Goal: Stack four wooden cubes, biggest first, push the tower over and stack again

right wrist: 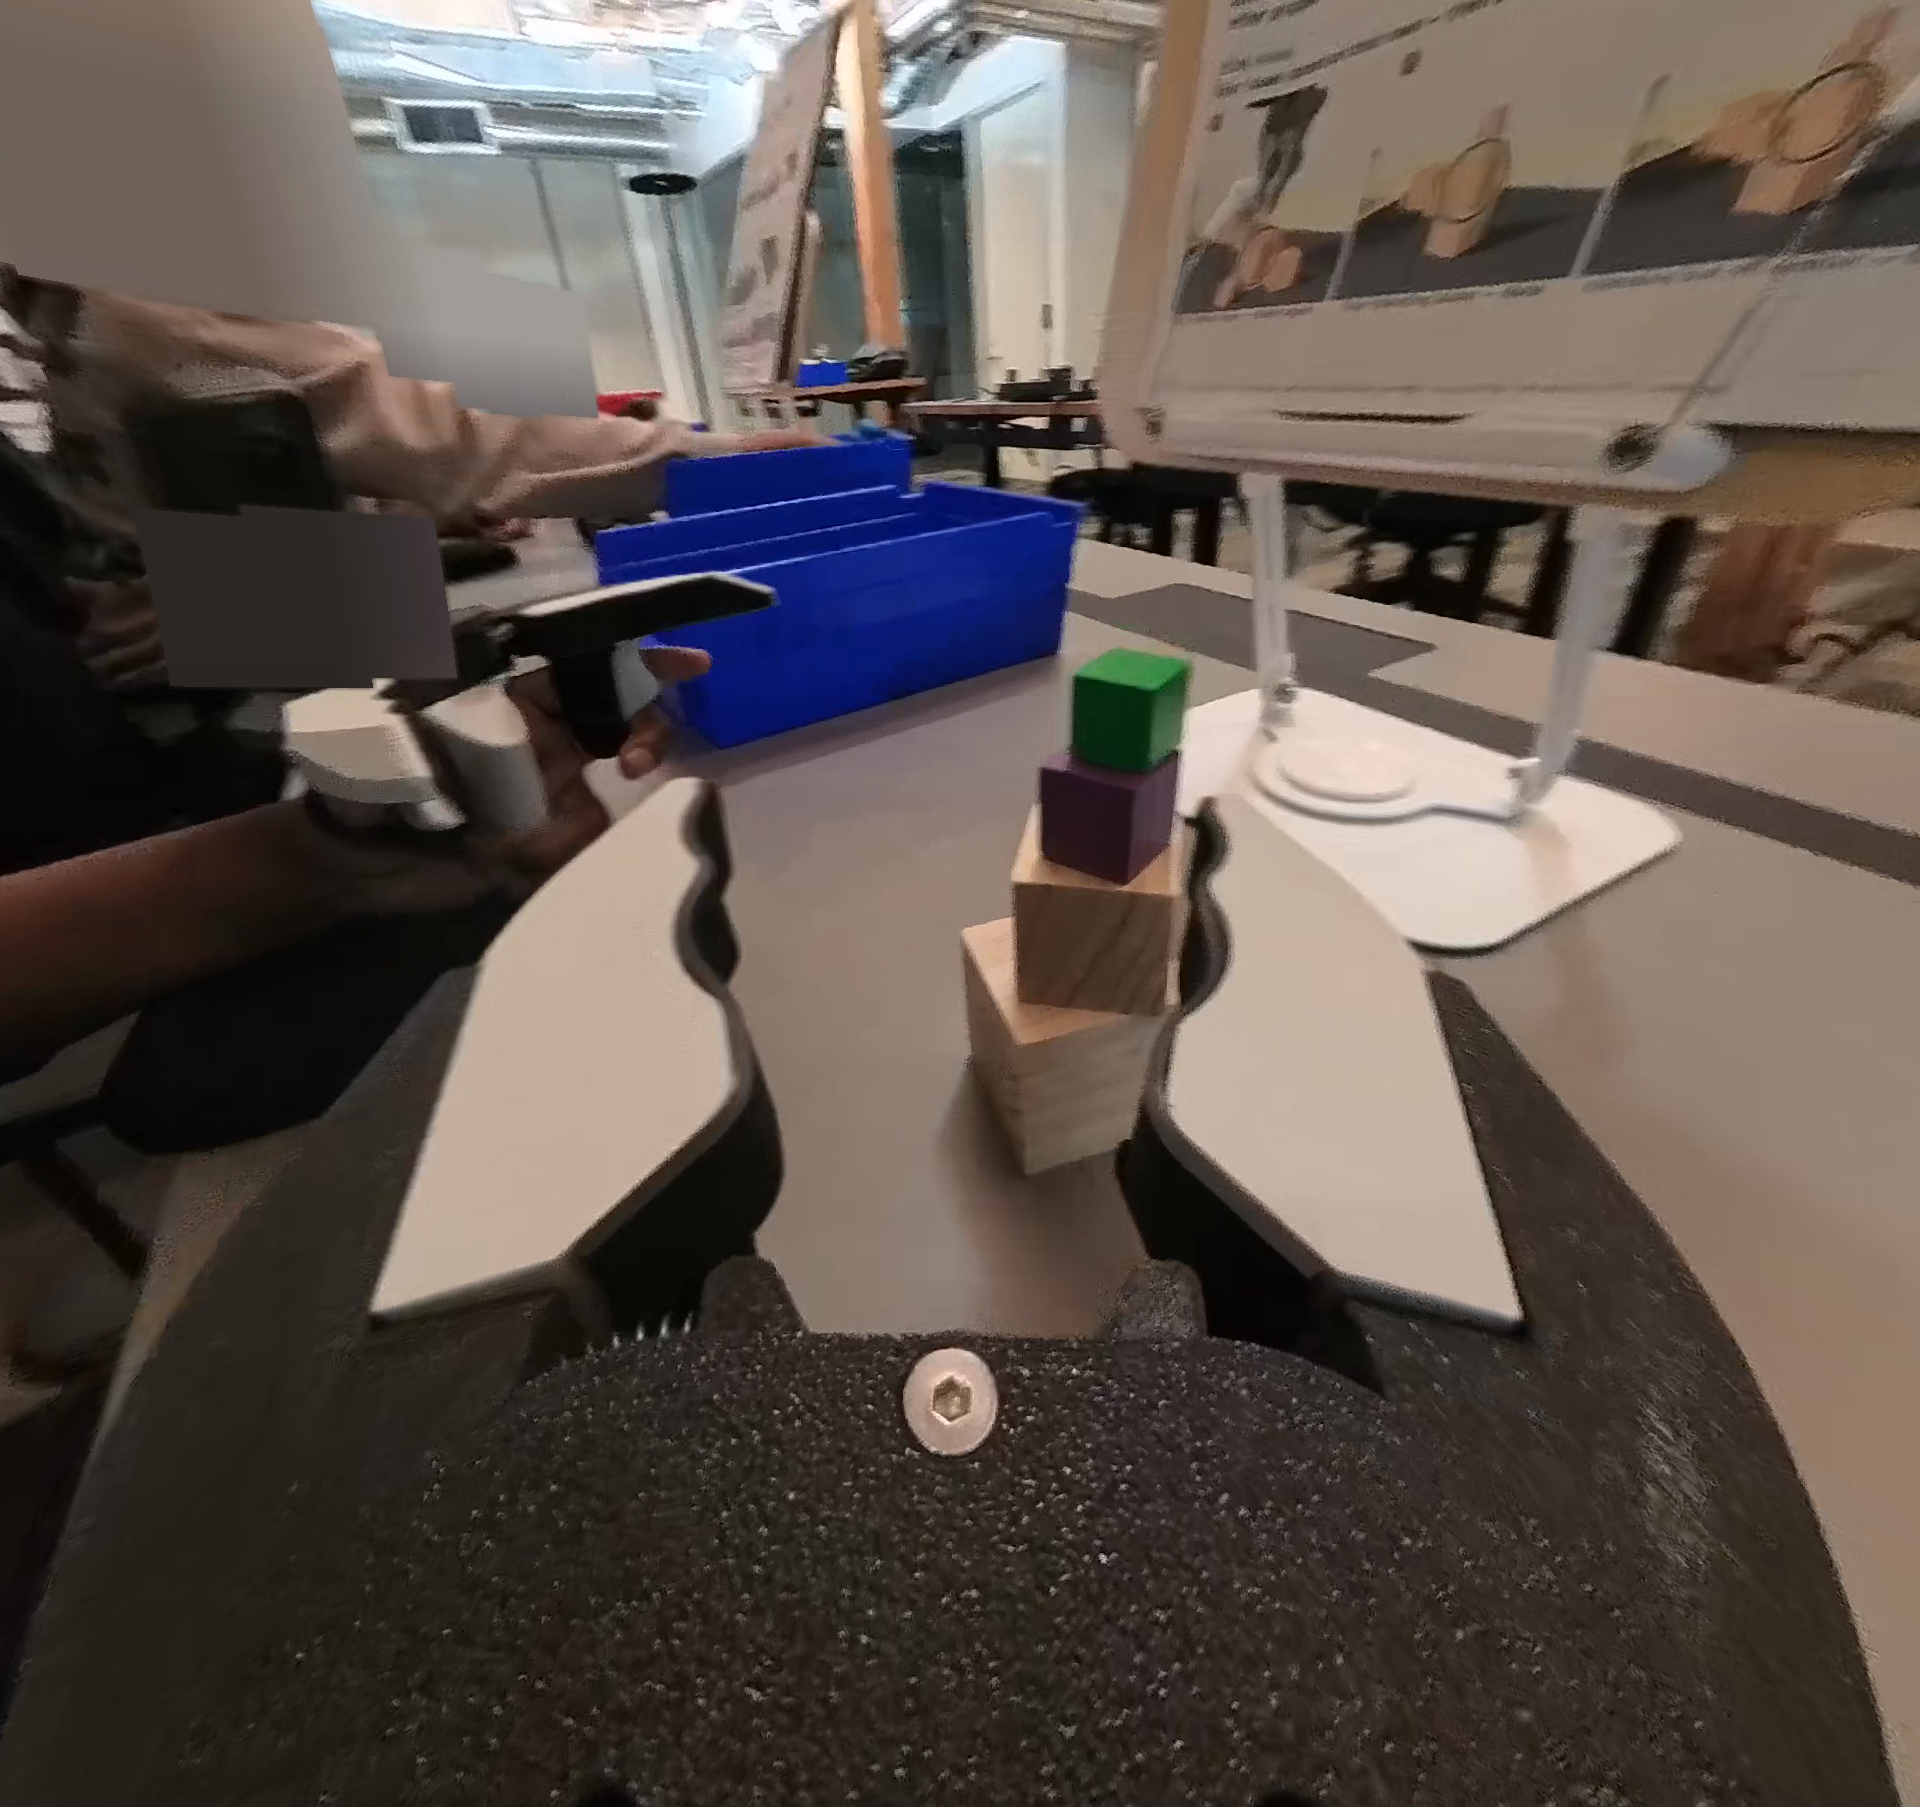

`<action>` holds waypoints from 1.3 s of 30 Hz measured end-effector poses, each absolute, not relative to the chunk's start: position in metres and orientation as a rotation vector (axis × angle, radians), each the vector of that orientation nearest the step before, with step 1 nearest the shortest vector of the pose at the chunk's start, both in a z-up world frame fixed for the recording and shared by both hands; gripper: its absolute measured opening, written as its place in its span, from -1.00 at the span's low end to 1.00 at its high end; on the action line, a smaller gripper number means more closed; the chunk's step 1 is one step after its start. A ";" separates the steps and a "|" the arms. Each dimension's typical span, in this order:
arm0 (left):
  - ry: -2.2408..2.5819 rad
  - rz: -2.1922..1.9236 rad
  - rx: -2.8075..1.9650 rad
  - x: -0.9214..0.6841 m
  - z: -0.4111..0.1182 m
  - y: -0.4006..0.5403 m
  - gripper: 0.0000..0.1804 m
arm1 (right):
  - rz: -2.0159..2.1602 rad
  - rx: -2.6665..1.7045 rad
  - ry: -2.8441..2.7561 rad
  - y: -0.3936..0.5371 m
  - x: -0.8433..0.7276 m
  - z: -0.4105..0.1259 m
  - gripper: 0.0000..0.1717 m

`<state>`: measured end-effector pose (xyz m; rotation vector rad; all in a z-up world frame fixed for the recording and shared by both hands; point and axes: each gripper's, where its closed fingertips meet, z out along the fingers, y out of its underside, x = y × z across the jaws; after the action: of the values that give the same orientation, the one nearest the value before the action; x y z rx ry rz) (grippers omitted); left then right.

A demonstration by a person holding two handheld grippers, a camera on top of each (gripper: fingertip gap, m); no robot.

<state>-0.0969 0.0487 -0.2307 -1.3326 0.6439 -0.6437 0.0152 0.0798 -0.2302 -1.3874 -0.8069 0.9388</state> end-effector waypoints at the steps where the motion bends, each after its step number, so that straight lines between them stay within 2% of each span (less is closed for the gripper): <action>1: 0.640 -0.649 -1.328 -0.098 -0.230 0.048 0.49 | 0.891 -1.394 -0.794 0.083 0.020 -0.227 -0.18; 5: 0.630 -0.664 -1.330 -0.099 -0.230 0.049 0.48 | 0.741 -1.444 -0.907 0.087 0.032 -0.230 -1.00; 13: 0.648 -0.648 -1.333 -0.097 -0.231 0.048 0.48 | 0.717 -1.691 -1.131 0.113 0.059 -0.256 -1.00; 22: 0.660 -0.639 -1.339 -0.095 -0.233 0.048 0.48 | 0.582 -1.707 -1.501 0.129 0.043 -0.280 -1.00; 30: 0.657 -0.638 -1.340 -0.095 -0.233 0.048 0.47 | 0.521 -1.759 -1.599 0.137 0.021 -0.305 -1.00; 39: 0.646 -0.648 -1.346 -0.096 -0.233 0.049 0.47 | 0.557 -1.705 -1.620 0.132 -0.005 -0.293 -1.00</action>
<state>-0.0961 0.0494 -0.2330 -1.3457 0.6461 -0.6479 -0.0053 0.1324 -0.2934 -1.7050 -1.6201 0.5565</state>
